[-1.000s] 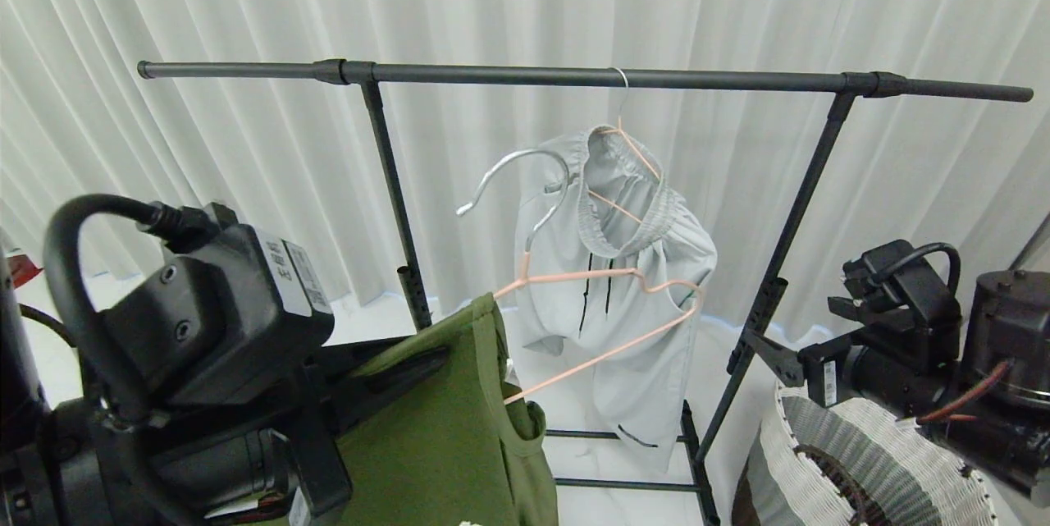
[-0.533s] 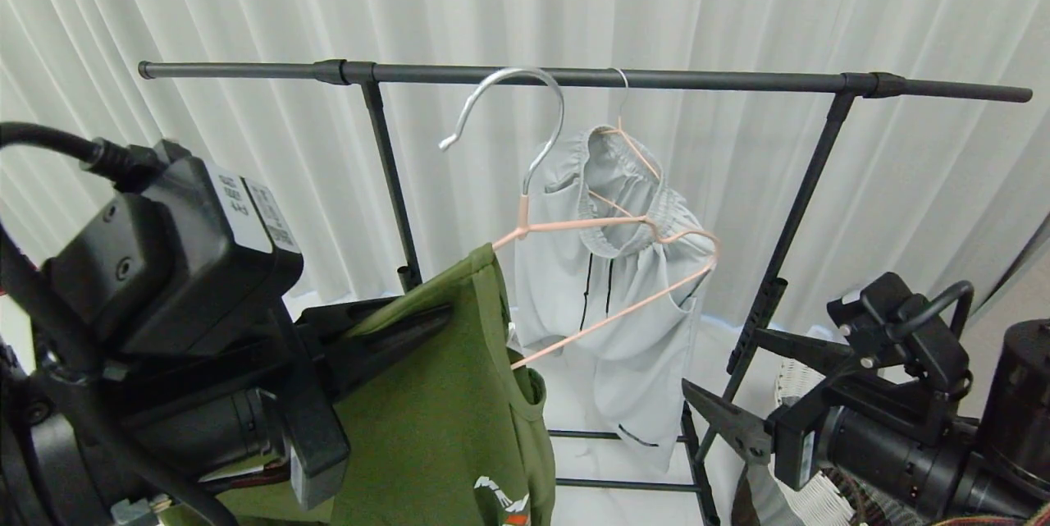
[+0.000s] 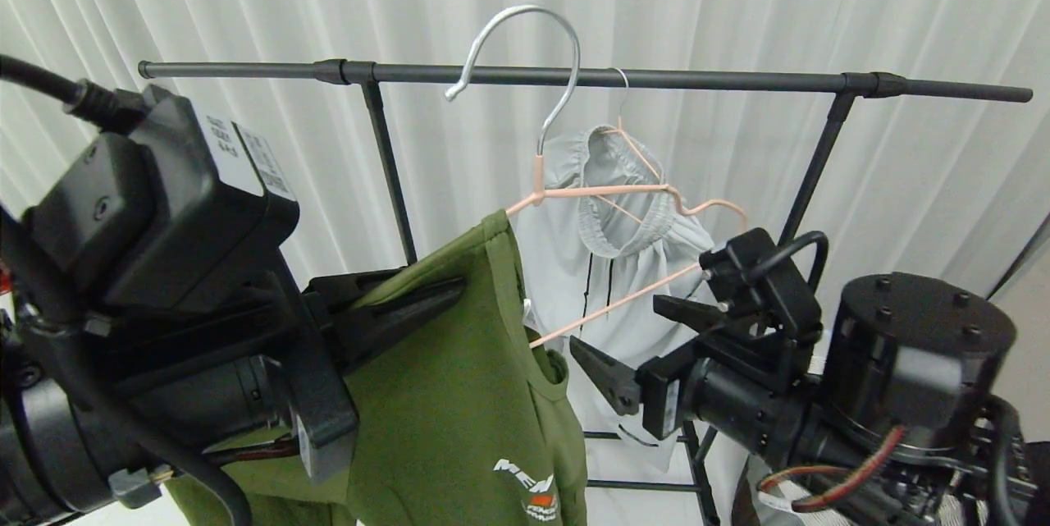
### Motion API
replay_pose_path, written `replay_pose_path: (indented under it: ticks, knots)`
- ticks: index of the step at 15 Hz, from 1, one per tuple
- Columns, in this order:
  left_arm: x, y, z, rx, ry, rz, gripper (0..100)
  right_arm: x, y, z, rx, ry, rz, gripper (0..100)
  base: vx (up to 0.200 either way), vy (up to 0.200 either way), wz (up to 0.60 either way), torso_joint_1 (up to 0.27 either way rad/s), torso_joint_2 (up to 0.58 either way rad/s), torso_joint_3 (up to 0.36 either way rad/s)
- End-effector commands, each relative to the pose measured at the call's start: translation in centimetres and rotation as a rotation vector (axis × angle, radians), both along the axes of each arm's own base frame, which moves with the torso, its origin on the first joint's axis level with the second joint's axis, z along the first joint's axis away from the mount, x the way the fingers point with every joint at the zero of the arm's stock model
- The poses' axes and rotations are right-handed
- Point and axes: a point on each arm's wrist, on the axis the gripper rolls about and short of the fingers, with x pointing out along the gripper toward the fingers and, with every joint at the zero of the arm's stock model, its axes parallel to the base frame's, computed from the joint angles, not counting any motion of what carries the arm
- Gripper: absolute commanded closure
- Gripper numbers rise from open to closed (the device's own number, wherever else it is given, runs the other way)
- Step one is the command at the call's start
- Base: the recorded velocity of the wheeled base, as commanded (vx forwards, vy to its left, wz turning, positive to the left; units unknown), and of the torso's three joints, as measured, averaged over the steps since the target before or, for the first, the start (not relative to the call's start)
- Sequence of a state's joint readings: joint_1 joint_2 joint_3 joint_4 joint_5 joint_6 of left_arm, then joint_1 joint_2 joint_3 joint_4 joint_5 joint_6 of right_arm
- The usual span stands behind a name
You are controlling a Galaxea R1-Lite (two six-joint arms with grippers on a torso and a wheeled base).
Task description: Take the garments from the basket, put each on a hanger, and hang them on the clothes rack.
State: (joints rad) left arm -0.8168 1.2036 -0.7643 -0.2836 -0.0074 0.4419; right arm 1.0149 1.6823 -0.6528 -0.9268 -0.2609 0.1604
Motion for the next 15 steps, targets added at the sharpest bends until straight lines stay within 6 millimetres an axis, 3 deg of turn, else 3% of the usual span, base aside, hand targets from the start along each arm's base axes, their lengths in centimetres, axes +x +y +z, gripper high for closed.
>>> replay_pose_path:
  ticks: [1,5,8,9,12,15]
  knots:
    - [0.0,-0.1,0.0,-0.001,0.000,-0.003,100,1.4,2.4,-1.2,-0.015,0.014,-0.007,0,0.000,0.000,0.00,0.000,0.00,0.000]
    - [0.1,-0.1,0.1,-0.002,-0.001,-0.003,100,0.6,2.8,-1.3,-0.011,0.020,0.019,0,0.000,0.000,0.00,0.000,0.00,0.000]
    - [0.2,-0.2,0.1,0.002,0.002,0.001,100,-1.4,3.3,-1.7,-0.029,0.031,0.082,0,0.000,0.000,0.00,0.000,0.00,0.000]
    - [0.3,-0.2,0.1,-0.005,-0.007,0.002,100,-2.8,3.0,-2.0,-0.045,0.038,0.119,0,0.000,0.000,0.00,0.000,0.00,0.000]
    - [0.4,-0.4,0.0,-0.003,-0.009,0.001,100,-4.5,1.8,-3.2,-0.096,0.057,0.138,0,0.000,0.000,0.00,0.000,0.00,0.000]
    - [0.4,-0.5,0.1,-0.002,-0.010,-0.002,100,-4.6,1.8,-3.3,-0.105,0.058,0.134,0,0.000,0.000,0.00,0.000,0.00,0.000]
